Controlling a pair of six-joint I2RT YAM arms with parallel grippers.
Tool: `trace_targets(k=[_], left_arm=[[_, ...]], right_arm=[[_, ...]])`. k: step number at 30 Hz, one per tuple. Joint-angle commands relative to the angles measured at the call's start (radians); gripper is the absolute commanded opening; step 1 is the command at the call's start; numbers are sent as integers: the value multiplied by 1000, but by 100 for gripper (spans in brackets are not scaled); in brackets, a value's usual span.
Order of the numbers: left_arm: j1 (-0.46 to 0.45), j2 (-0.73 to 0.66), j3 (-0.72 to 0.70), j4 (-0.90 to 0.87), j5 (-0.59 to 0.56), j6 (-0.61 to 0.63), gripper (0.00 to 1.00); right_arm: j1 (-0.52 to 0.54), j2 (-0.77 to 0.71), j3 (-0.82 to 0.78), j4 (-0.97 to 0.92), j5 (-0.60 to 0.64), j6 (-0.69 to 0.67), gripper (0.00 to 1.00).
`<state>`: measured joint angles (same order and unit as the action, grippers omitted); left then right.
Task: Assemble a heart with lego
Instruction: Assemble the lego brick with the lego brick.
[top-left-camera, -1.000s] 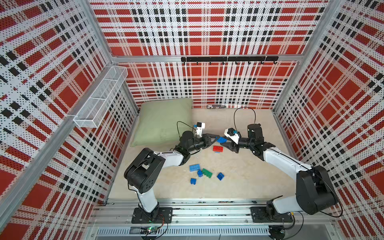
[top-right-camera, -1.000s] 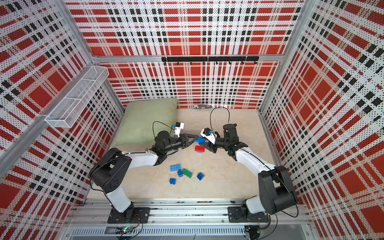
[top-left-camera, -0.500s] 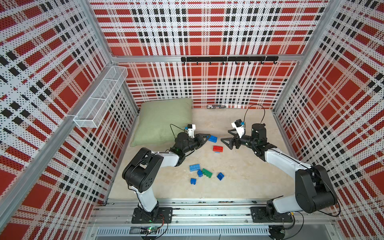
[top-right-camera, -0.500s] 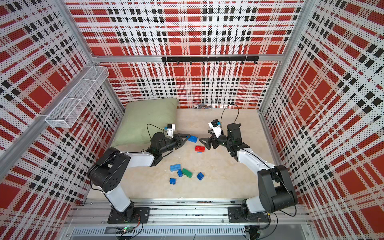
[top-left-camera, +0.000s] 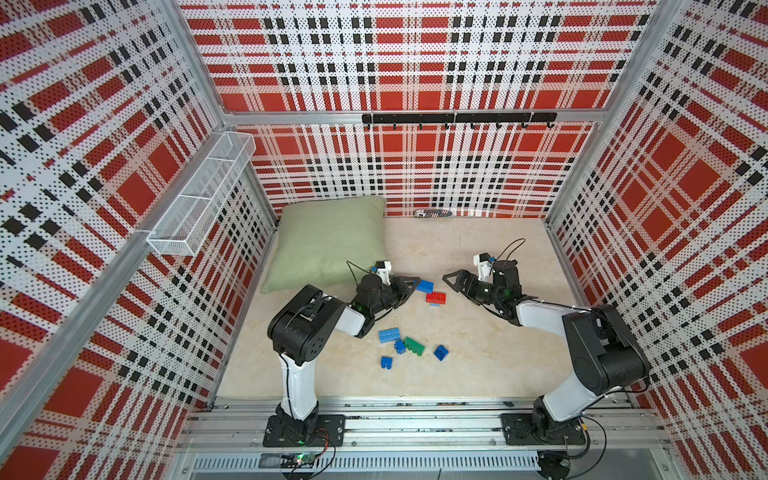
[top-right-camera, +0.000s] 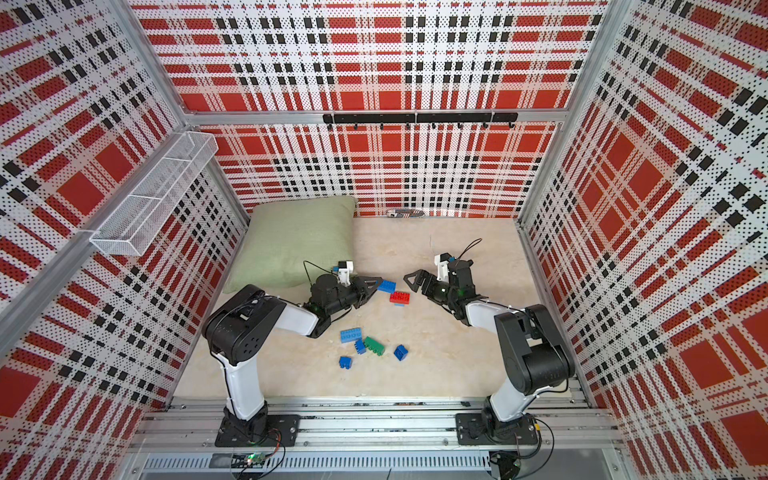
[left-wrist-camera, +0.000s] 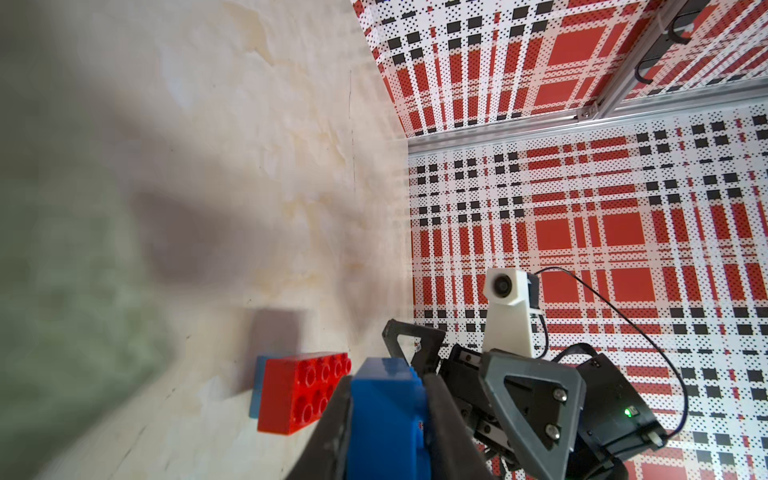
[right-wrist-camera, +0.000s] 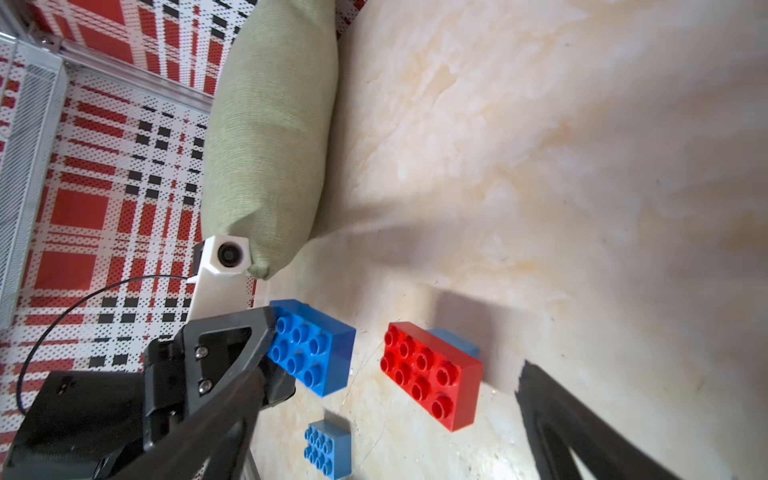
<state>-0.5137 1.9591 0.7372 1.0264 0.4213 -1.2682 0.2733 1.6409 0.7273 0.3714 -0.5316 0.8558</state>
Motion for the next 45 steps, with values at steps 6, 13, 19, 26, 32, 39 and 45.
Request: trace_targets(k=[6,13,19,26,32,39,45], left_arm=[[-14,89,54,67,0,-15,5],[-24,109,68,80,-5,-7,5],[-37,138,72,127,-2,-27,5],[-42,135,34,154,-24,-32,6],[-49,156,25,182,-28,-49,5],[-47,197,13,239,-19,-81,6],[-49,200,1,247,-27,-83,6]], right_arm=[[30,100,38,55,3,55,100],[46,131,23,109,-18,63,94],[49,142,18,132,-32,70,90],[49,140,12,111,-27,48,89],[50,161,4,130,-42,54,87],[55,184,-6,127,-42,46,85],[58,194,0,116,-40,38,83]])
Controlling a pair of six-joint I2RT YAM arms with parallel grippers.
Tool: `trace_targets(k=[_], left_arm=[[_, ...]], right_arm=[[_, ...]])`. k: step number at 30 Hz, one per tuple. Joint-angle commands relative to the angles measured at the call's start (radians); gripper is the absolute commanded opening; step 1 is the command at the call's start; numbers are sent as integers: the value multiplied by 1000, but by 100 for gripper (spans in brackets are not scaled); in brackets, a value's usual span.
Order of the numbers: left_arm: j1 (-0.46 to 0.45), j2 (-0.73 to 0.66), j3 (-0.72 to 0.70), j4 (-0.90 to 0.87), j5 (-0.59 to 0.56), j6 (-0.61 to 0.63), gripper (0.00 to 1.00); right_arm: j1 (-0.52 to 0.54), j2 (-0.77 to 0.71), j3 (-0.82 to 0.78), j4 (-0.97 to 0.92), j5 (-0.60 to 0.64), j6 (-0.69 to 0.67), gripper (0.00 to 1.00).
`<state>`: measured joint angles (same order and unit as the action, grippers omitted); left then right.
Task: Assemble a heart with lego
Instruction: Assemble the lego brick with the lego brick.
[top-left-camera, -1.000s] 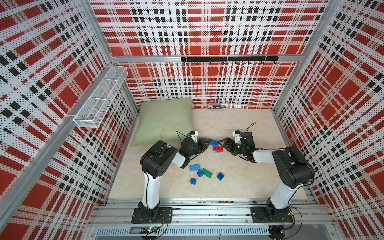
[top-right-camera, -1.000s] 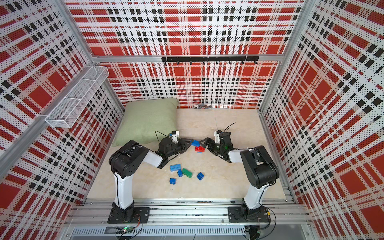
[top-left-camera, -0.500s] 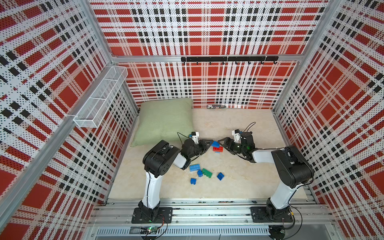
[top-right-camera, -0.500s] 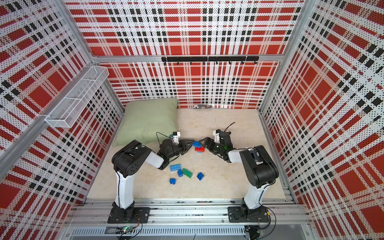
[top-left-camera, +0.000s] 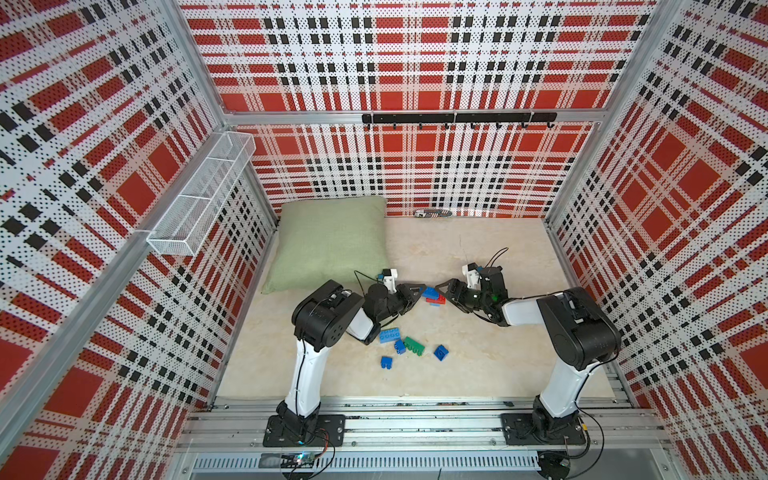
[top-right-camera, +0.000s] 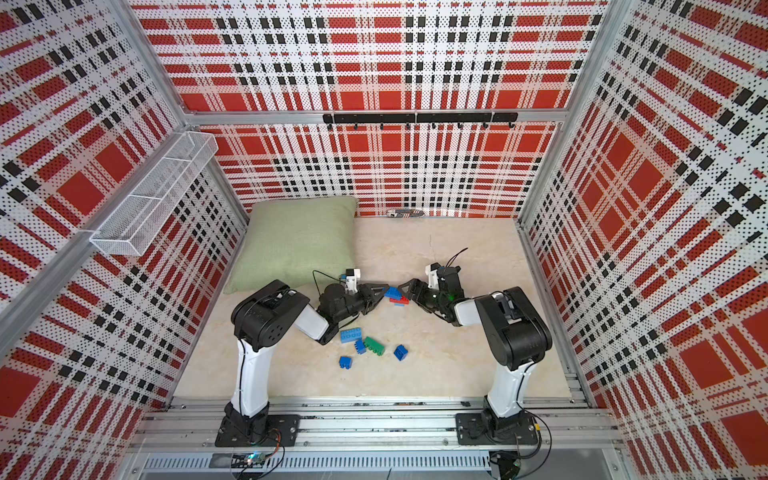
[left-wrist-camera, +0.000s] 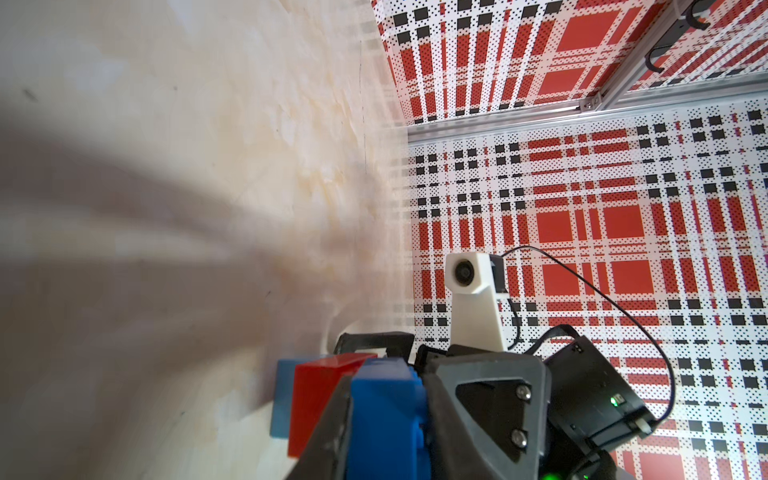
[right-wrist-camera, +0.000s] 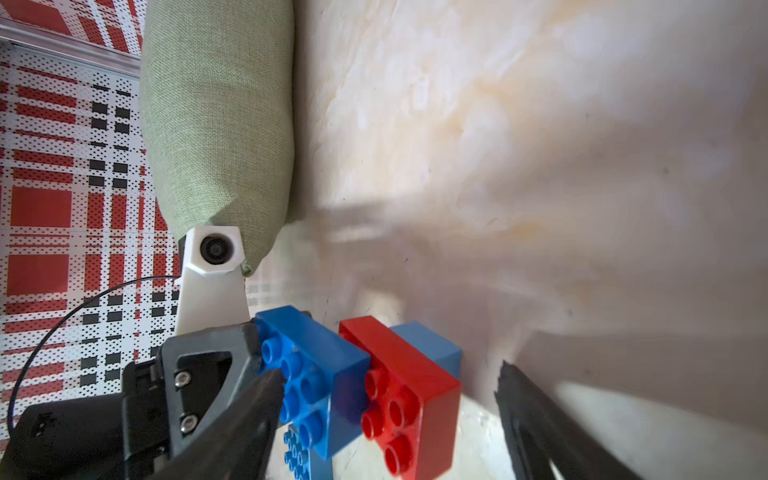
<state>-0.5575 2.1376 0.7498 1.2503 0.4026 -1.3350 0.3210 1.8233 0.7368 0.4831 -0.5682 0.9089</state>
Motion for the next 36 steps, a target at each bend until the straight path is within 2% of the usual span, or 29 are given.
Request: trace_targets(k=[1,22,36], left_arm=[[-9,21,-10,23,-8,-18,6],[-32,50,-28,141,-61,-93,6],[-45,73,1,105,-69,-78,10]], right_arm=[[12,11,-7,0,-3,-18,83],[10,-41,-43,-34,29,-31,81],[-2,-42,-60,-16,21,-25,77]])
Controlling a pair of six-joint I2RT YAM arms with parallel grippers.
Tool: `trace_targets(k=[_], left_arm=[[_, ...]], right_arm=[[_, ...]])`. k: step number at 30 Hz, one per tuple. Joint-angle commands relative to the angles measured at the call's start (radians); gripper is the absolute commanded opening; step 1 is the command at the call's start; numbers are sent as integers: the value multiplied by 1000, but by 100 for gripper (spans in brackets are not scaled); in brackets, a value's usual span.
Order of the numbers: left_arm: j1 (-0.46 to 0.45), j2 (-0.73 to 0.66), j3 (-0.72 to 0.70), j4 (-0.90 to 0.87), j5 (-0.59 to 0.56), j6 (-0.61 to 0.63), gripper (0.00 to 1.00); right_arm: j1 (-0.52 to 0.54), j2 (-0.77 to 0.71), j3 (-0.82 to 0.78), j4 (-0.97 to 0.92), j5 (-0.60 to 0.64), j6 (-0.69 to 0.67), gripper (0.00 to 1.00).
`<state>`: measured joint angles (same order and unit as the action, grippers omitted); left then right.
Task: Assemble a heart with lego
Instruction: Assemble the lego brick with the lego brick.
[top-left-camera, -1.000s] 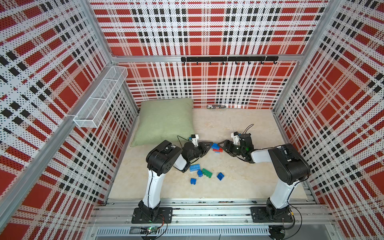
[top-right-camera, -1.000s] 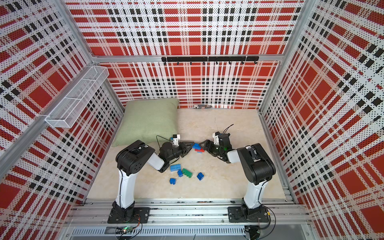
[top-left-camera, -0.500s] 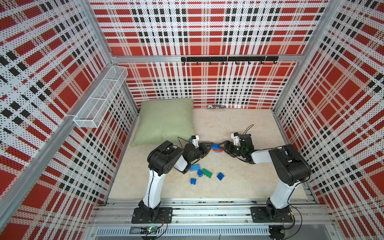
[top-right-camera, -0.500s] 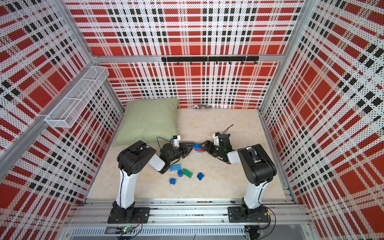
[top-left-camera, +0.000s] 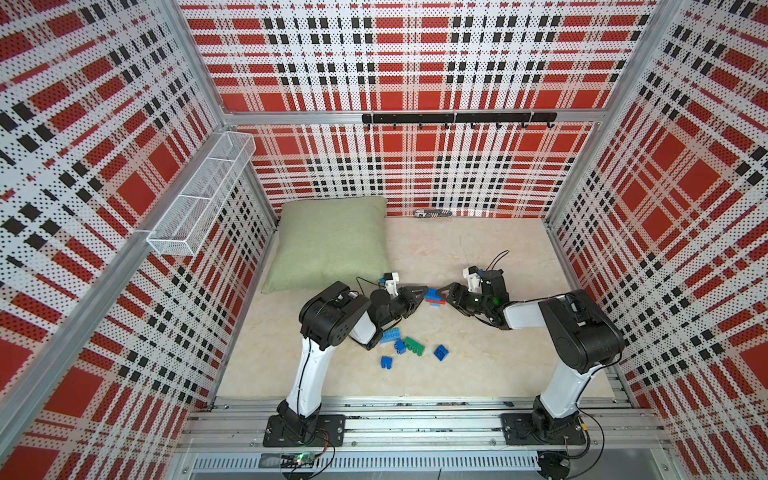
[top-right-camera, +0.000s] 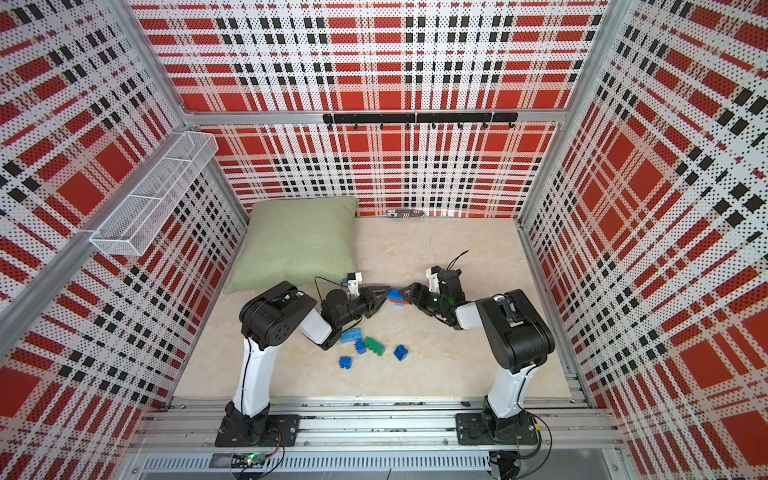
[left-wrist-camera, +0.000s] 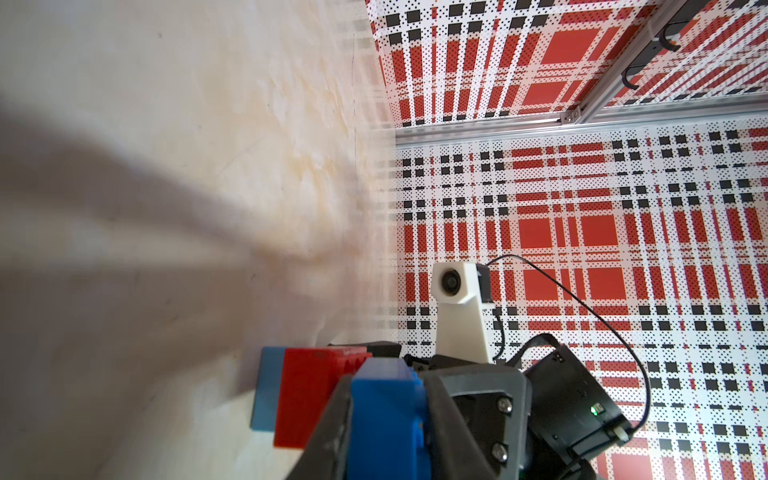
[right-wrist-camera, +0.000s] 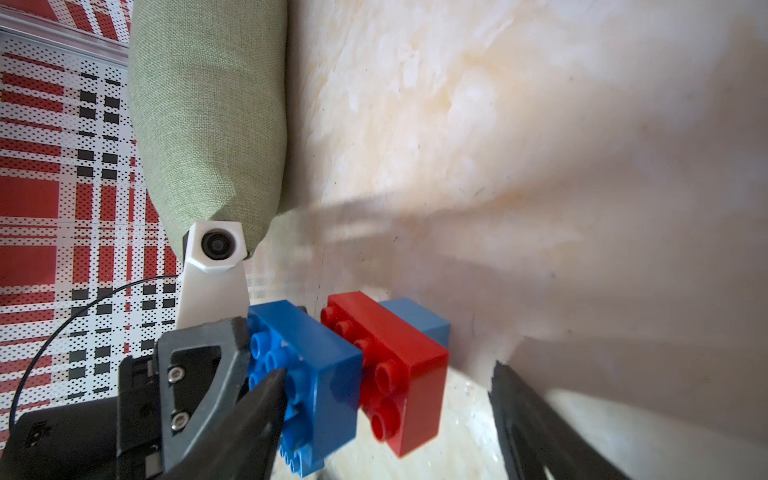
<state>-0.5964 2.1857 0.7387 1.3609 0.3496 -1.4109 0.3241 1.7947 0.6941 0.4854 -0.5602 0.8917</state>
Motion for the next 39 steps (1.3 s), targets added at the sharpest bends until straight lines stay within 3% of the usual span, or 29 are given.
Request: trace_targets(k=[1,18,27,35,39], left_arm=[[-7,23,14,-12,-18,2,10],[14,25,31,-36,-38,33,12],[24,37,7,-25,-35,44,15],[33,13,-10,-59,-38,71,35],[38,-16,-16,-105,-49,103,39]], right_arm=[[-7,-14,-19,-20,16,-9,77],[-2,26,25,-41,23,-25,76],[2,59,27,-63,52,-39,69],[2,64,25,-91,82,-46,66],[2,69,30,-102,83,-51,65]])
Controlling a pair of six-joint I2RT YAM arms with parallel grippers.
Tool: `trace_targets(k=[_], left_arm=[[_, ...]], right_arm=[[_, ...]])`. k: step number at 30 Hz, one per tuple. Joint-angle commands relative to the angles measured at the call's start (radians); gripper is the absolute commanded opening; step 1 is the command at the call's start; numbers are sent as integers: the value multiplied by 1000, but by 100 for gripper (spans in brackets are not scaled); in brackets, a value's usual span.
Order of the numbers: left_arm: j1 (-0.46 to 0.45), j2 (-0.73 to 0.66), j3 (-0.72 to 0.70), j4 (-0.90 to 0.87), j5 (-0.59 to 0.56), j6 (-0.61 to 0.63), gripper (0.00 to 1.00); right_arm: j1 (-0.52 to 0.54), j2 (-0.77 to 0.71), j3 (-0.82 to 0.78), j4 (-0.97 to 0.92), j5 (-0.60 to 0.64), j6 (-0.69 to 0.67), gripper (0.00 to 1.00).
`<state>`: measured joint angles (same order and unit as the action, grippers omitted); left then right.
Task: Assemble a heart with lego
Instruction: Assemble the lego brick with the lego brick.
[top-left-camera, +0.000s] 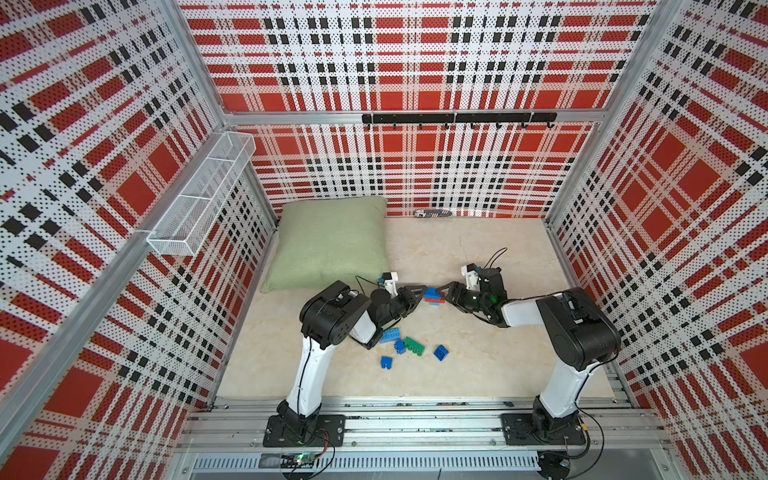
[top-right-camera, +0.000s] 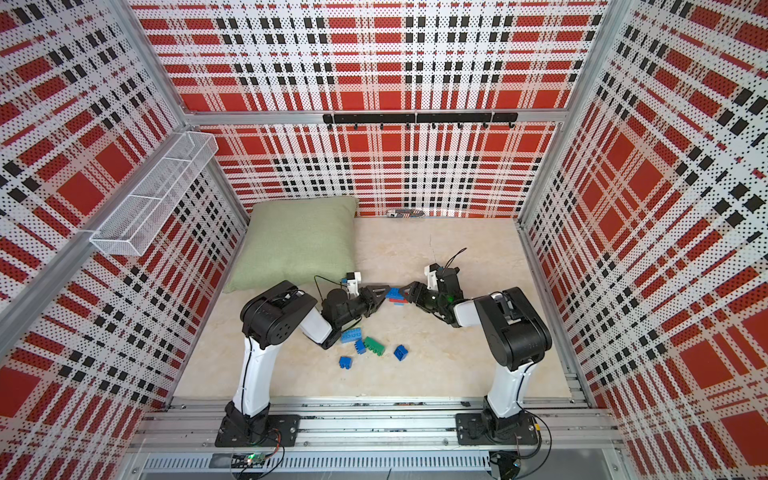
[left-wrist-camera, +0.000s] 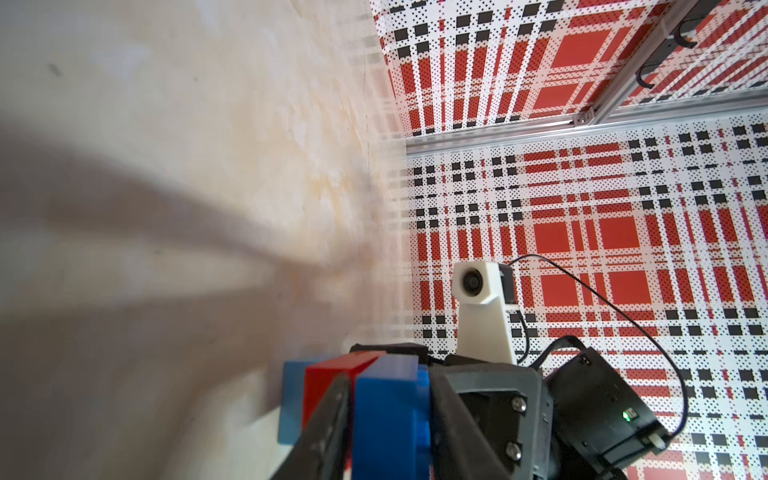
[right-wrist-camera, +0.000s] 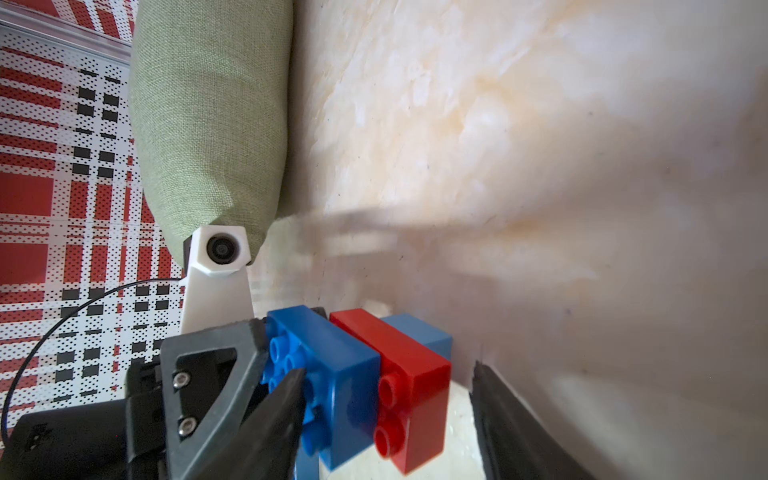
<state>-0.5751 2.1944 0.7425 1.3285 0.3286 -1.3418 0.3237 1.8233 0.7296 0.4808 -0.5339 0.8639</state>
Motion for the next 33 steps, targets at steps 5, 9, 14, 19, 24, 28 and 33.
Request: trace_targets(k=[5,9,14,19,24,28,33], left_arm=[[11,-39,-12,-127,-24,59,42],[4,-31,-12,-166,-31,81,42],[2,-30,-7,-238,-37,137,42],[-4,-62,24,-398,-93,239,42],[4,-110,70,-494,-114,302,43],[13,-173,96,-530,-131,343,46],[23,-245,123,-584,-146,400,49]], right_arm=[[3,44,0,-109,66,-27,65],[2,48,9,-134,77,-39,64],[0,64,7,-138,79,-36,63],[-7,74,-14,-110,89,-13,61],[-7,61,-20,-94,72,-3,60],[-6,26,-22,-76,61,10,62],[-8,-25,6,-102,52,2,64]])
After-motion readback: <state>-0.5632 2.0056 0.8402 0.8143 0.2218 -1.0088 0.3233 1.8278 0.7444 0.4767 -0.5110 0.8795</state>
